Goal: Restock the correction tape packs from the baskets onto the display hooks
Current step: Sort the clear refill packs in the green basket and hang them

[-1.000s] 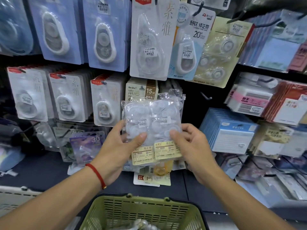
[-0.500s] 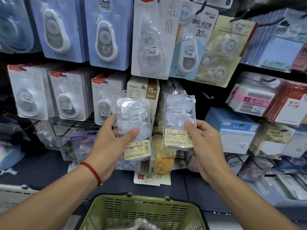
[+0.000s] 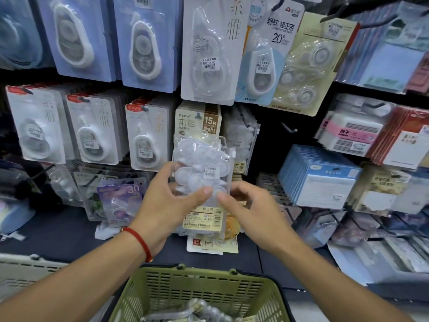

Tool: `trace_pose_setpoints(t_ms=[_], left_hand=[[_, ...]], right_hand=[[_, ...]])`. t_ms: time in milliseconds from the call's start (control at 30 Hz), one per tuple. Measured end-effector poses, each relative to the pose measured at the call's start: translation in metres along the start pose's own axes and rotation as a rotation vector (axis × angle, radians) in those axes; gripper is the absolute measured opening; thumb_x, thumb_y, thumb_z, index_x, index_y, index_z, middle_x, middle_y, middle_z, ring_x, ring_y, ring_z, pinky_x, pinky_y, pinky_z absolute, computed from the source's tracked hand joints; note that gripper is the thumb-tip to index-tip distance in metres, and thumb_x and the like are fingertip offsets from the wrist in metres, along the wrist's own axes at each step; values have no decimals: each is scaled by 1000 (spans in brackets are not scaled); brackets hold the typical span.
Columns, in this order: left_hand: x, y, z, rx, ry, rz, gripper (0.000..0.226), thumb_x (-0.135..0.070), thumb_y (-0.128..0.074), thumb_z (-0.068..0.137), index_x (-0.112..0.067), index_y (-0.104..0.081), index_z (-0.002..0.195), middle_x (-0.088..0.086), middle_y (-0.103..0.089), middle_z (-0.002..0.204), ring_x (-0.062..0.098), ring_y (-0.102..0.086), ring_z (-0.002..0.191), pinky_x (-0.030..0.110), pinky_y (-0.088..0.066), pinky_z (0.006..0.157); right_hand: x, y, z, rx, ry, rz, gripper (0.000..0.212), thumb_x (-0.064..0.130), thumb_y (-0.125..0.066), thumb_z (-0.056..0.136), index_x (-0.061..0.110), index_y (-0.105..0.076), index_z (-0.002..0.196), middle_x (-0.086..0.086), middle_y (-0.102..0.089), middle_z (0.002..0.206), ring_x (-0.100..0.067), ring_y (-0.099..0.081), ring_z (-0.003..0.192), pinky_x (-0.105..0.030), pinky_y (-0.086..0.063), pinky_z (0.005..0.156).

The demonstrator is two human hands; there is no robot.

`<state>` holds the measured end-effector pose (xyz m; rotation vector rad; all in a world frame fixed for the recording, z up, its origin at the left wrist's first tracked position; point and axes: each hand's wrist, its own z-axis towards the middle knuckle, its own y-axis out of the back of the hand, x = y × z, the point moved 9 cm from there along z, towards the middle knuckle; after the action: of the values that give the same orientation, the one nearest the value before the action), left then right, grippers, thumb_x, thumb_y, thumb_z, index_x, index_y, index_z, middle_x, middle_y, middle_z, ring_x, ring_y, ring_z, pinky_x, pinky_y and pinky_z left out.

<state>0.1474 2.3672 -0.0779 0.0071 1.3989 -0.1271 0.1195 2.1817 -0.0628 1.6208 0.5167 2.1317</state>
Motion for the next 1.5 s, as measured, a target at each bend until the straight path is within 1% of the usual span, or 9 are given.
trace_pose_setpoints(t_ms=[167,267,433,600,800,933,1033,1167,1500], left_hand=[[-6,0,0,-17,-14,2,50,-27,-88,74,-24,-62,117,-6,-80,107,11,-77,97,18,-59,74],[-5,12,4,-68,4,19,44,-16,-85,83,-26,-63,120,-6,-79,111,11,-75,103,19,-58,80],[-5,21,6,-101,44,40,43,-11,-81,88,-25,-62,124,4,-78,112,25,-73,109,44,-59,97],[-6,22,9,-105,42,43,41,-12,-80,89,-28,-62,122,1,-79,109,23,-73,106,35,-56,89],[-3,24,11,-125,46,7,31,-13,-69,96,-31,-64,121,10,-77,109,34,-71,110,57,-54,102],[-5,15,7,-69,42,-52,26,-7,-56,103,-29,-68,111,4,-78,108,30,-72,108,60,-52,102],[-4,-4,1,48,41,-71,27,-3,-57,103,-25,-68,116,-2,-79,112,23,-72,113,43,-54,98],[-3,-22,-6,156,35,-49,28,-2,-65,99,-21,-68,119,7,-78,113,23,-75,106,30,-60,86],[-7,-30,-11,281,60,-43,62,10,-70,91,-27,-58,139,7,-69,132,34,-73,111,45,-61,96]], right_hand=[[-4,15,2,-188,-33,298,18,41,-64,99,24,-67,98,-15,-75,91,-39,-71,85,-58,-60,79],[-14,36,3,-305,-85,378,19,40,-61,105,22,-62,100,-13,-75,84,-24,-67,62,-32,-53,50],[-22,46,7,-304,-130,451,21,35,-61,106,15,-65,110,-4,-81,90,-18,-78,80,-28,-60,62],[-20,51,9,-315,-130,462,23,37,-64,104,15,-71,103,-17,-76,92,-26,-71,88,-44,-56,83],[-16,52,11,-268,-147,616,27,19,-57,105,22,-81,93,-2,-80,92,-11,-75,76,-24,-57,61],[-24,64,9,-336,-165,26,38,31,-63,102,29,-59,139,14,-65,124,-7,-63,115,-30,-50,96],[-14,38,9,-165,-80,-11,32,35,-68,100,31,-64,132,19,-68,121,3,-63,111,-31,-53,102],[-5,1,4,35,-4,109,16,39,-70,98,29,-72,110,11,-77,109,-8,-72,104,-38,-58,95],[-13,34,3,-284,-135,484,15,26,-62,106,13,-67,109,-7,-80,95,-21,-79,85,-28,-60,61]])
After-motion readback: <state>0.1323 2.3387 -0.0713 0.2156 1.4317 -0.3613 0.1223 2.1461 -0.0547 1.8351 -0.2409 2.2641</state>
